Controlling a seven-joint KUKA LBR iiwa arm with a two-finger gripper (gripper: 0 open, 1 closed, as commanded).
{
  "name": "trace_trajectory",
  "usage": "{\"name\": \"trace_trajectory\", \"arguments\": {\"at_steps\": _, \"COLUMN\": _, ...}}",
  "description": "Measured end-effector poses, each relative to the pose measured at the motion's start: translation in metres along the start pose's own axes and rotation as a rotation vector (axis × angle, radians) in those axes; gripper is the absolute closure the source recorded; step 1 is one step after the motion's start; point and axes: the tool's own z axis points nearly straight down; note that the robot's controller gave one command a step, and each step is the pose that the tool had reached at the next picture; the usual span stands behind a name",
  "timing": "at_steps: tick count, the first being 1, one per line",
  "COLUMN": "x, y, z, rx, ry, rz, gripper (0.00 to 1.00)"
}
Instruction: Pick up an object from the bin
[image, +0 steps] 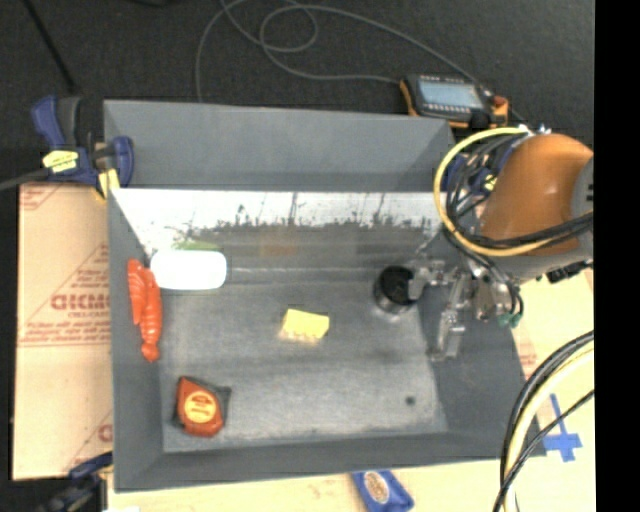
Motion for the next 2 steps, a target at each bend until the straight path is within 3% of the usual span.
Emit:
{"name": "trace_trajectory", "arguments": {"at_steps": 1, "x": -0.066, "y": -0.021, "z": 0.072, "rx": 0.002, "ry": -0.009, "rz": 0.006, "gripper": 0.0}}
{"name": "trace_trajectory", "arguments": {"at_steps": 2, "x": -0.078, "y": -0.024, "z": 0.086, "rx": -0.001, "ry": -0.002, "rz": 0.022, "gripper": 0.0}}
